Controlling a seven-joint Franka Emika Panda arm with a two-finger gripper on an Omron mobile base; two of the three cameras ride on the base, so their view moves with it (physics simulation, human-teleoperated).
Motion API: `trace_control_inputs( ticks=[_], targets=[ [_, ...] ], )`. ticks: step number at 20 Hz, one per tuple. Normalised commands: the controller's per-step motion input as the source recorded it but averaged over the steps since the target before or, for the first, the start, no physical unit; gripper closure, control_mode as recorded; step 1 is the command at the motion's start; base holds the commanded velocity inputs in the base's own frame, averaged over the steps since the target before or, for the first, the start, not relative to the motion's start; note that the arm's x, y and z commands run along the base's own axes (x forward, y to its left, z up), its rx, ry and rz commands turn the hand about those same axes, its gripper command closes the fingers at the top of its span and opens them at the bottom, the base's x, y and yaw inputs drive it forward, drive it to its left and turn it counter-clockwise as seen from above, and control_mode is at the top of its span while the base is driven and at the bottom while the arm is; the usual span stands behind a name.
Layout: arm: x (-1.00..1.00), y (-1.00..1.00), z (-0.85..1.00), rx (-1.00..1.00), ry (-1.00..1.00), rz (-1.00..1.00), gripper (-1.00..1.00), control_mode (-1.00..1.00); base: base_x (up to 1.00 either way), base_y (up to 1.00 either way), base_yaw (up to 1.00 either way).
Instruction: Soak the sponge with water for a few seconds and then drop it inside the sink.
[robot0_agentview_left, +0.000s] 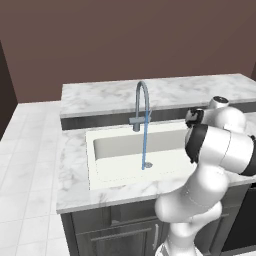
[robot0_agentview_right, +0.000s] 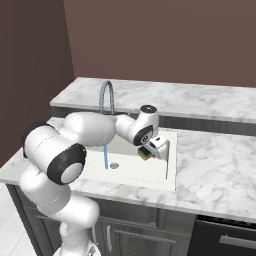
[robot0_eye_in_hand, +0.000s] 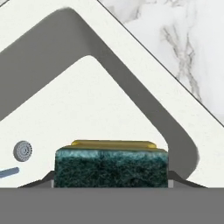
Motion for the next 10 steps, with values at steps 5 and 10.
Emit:
trace_control_inputs(
  ticks=[5, 10],
  targets=[
    [0.00, 0.43, 0.03, -0.05, -0.01, 0.00, 1.00, -1.00, 0.00, 0.00, 0.00],
    [0.00, 0.40, 0.00, -0.08, 0.00, 0.00, 1.00, -1.00, 0.00, 0.00, 0.00]
  ],
)
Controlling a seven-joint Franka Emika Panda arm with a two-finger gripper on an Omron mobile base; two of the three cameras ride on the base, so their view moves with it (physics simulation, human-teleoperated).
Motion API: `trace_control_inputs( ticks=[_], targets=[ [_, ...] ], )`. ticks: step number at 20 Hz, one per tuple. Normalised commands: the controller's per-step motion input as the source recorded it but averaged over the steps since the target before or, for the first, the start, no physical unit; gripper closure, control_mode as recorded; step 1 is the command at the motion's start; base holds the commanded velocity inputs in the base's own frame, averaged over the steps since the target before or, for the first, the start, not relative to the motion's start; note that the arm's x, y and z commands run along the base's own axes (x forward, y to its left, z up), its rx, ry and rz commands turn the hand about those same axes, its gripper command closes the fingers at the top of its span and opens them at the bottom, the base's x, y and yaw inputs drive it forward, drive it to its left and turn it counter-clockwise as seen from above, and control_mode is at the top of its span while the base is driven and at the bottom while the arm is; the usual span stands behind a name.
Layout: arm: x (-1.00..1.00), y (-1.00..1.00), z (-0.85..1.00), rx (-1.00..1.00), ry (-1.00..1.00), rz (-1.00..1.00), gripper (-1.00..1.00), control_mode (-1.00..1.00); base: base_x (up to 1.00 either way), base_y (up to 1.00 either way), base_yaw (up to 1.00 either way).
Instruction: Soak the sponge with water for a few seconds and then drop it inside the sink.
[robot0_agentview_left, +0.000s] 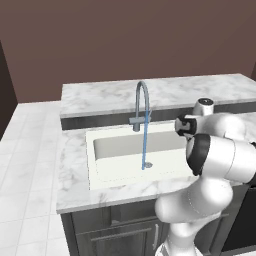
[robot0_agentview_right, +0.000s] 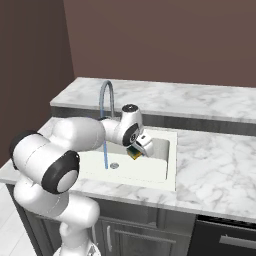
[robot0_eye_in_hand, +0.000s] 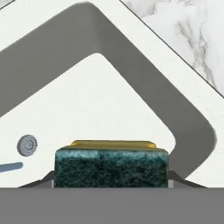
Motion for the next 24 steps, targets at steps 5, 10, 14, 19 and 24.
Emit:
trace_control_inputs(
  ticks=[5, 10, 14, 19, 24],
  targets=[
    [-0.01, 0.42, 0.00, -0.08, 0.00, 0.00, 1.00, -1.00, 0.00, 0.00, 0.00],
    [-0.12, 0.36, 0.00, -0.05, -0.01, 0.00, 1.00, -1.00, 0.00, 0.00, 0.00],
    [-0.27, 0.34, 0.00, -0.03, -0.08, 0.00, 1.00, -1.00, 0.00, 0.00, 0.00],
    [-0.19, 0.42, 0.00, -0.08, -0.14, 0.00, 1.00, -1.00, 0.00, 0.00, 0.00],
    [-0.12, 0.41, 0.00, -0.13, -0.17, 0.00, 1.00, -1.00, 0.00, 0.00, 0.00]
  ],
)
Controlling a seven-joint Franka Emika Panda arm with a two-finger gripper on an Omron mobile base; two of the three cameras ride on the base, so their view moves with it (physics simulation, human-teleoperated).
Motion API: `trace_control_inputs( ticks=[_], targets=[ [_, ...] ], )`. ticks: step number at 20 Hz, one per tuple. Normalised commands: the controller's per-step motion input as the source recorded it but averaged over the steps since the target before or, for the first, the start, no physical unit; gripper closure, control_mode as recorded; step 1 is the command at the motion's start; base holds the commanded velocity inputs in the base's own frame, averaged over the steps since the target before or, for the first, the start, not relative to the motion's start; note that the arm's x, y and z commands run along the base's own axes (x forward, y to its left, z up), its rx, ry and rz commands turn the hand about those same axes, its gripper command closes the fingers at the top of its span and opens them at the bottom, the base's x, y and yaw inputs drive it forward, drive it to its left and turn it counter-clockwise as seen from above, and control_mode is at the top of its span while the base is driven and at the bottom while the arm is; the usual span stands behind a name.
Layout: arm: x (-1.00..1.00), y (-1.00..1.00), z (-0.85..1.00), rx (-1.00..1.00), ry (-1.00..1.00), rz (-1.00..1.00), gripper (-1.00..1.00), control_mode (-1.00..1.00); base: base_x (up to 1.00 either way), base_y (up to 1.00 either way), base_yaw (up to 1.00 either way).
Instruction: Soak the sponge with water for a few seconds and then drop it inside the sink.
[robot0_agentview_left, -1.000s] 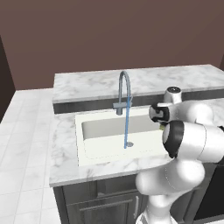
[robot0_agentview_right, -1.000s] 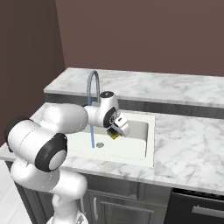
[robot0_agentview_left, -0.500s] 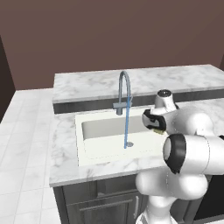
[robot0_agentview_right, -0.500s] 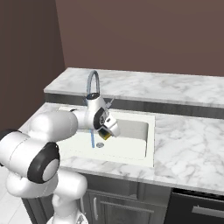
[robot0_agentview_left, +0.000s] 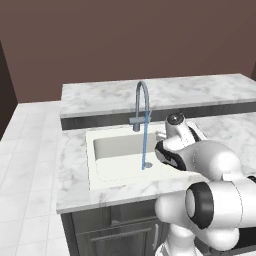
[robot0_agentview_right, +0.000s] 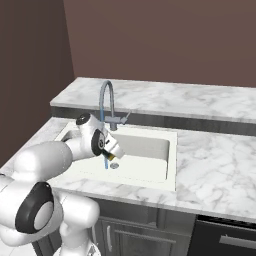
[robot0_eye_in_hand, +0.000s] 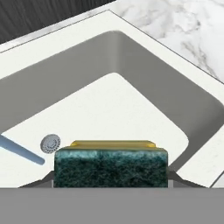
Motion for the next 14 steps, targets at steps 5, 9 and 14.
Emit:
trace_control_inputs(
  ticks=[5, 9, 14],
  targets=[
    [0.04, 0.29, 0.00, -0.14, -0.08, 0.00, 1.00, -1.00, 0.00, 0.00, 0.00],
    [0.15, 0.33, 0.00, -0.13, -0.03, -0.01, 1.00, -1.00, 0.00, 0.00, 0.00],
    [0.28, 0.35, 0.00, -0.12, 0.00, -0.05, 1.00, -1.00, 0.00, 0.00, 0.00]
  ],
)
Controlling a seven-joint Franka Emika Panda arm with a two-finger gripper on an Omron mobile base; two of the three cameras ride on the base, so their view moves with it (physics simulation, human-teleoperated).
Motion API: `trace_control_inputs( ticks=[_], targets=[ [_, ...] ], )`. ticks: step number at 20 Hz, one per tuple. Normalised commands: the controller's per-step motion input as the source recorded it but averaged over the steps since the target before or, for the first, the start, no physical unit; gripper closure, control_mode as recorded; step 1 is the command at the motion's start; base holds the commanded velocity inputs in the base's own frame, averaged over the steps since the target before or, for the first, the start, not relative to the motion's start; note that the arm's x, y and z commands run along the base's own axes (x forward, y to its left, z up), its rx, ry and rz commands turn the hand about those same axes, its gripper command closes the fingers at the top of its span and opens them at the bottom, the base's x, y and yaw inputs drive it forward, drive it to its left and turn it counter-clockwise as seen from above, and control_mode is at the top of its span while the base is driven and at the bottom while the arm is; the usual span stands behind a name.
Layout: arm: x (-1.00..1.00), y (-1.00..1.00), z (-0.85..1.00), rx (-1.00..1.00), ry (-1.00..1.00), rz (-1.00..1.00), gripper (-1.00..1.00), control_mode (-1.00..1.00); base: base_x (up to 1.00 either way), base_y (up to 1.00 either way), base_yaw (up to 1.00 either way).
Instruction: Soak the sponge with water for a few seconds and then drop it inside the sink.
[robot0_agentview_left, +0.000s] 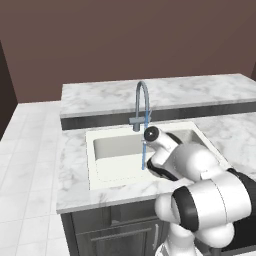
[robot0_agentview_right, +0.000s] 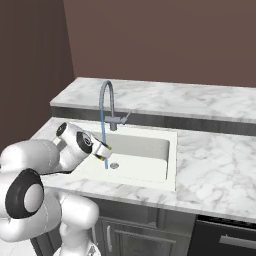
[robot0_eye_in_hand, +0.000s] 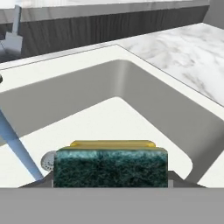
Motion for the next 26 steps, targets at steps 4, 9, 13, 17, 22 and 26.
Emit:
trace_control_inputs(
  ticks=[4, 9, 13, 17, 22, 26],
  targets=[
    [0.33, 0.45, 0.00, -0.13, 0.00, -0.08, 1.00, -1.00, 0.00, 0.00, 0.00],
    [0.25, 0.44, 0.00, -0.11, -0.06, -0.12, 1.00, -1.00, 0.00, 0.00, 0.00],
    [0.11, 0.31, 0.00, -0.04, -0.03, -0.11, 1.00, -1.00, 0.00, 0.00, 0.00],
    [0.01, 0.20, 0.06, -0.05, -0.06, -0.11, 1.00, -1.00, 0.00, 0.00, 0.00],
    [0.00, 0.13, 0.15, -0.06, -0.10, -0.13, 1.00, -1.00, 0.00, 0.00, 0.00],
    [0.00, 0.06, 0.12, -0.05, -0.06, -0.13, 1.00, -1.00, 0.00, 0.00, 0.00]
  ],
)
